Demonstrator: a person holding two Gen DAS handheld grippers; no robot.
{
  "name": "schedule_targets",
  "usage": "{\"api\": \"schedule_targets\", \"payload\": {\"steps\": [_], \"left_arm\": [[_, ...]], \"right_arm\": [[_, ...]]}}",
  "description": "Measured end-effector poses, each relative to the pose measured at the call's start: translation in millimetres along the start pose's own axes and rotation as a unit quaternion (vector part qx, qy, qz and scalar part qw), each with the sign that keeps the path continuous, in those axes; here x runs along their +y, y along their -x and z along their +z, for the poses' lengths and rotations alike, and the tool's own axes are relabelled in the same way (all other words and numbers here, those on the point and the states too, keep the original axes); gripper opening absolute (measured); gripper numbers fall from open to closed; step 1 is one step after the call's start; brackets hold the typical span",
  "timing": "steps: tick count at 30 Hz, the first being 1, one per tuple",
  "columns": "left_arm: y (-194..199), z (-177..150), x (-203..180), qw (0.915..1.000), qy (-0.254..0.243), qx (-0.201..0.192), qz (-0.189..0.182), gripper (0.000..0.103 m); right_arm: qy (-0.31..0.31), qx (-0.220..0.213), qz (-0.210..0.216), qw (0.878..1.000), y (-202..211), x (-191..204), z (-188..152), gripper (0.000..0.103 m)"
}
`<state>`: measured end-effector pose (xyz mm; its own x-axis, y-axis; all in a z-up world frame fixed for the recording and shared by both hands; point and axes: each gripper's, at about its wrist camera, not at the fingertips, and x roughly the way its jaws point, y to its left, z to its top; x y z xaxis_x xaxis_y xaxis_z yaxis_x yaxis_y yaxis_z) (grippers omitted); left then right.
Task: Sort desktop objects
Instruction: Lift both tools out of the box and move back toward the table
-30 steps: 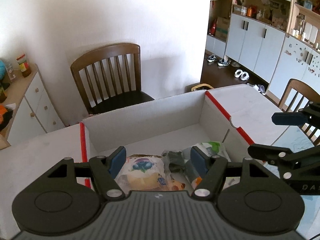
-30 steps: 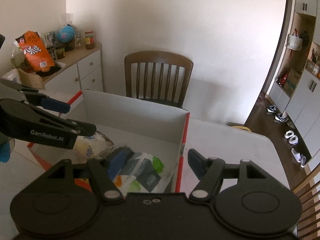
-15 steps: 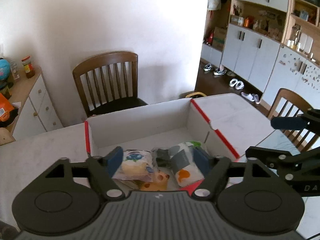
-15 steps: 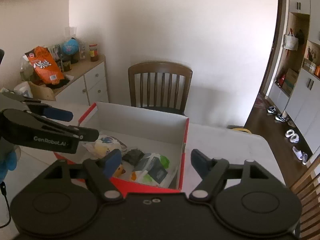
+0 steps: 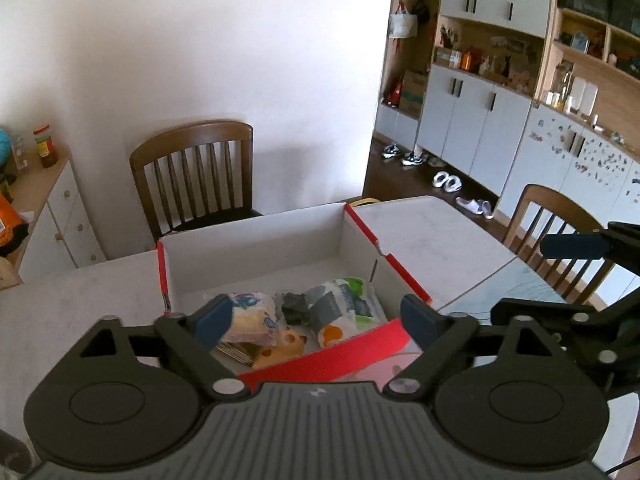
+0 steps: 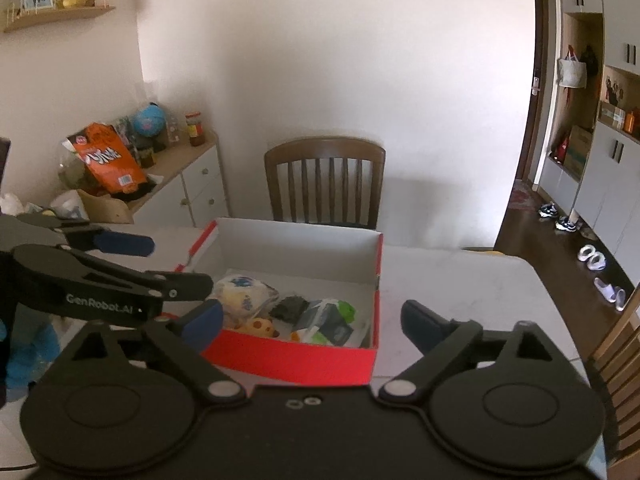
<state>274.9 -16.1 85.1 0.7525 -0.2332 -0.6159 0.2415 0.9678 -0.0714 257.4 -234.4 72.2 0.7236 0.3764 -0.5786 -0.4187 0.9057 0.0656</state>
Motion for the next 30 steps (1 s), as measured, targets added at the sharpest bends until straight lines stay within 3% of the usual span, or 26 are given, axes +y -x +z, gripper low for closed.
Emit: {"api": "schedule_targets", "payload": {"steps": [2, 16, 30], "left_arm": [[6.9, -4.3, 0.0, 1.0000, 0.004, -0.006, -0.002, 0.103], [45.8, -42.0, -5.0, 0.9996, -0.003, -0.024, -0.010, 0.103], [71.4, -90.6, 7.2, 0.9985, 0.022, -0.045, 0.020, 0.103]], "right_arm": [[-0.005, -0.006, 0.001, 1.000, 8.2, 1.4, -3.2, 0.102], [-0.021, -0.018, -0.012, 1.000, 43.6, 16.5, -29.0, 0.103], [-0.031, -0.015, -0.043, 0.998, 52.7, 31.3, -68.3, 0.103]]}}
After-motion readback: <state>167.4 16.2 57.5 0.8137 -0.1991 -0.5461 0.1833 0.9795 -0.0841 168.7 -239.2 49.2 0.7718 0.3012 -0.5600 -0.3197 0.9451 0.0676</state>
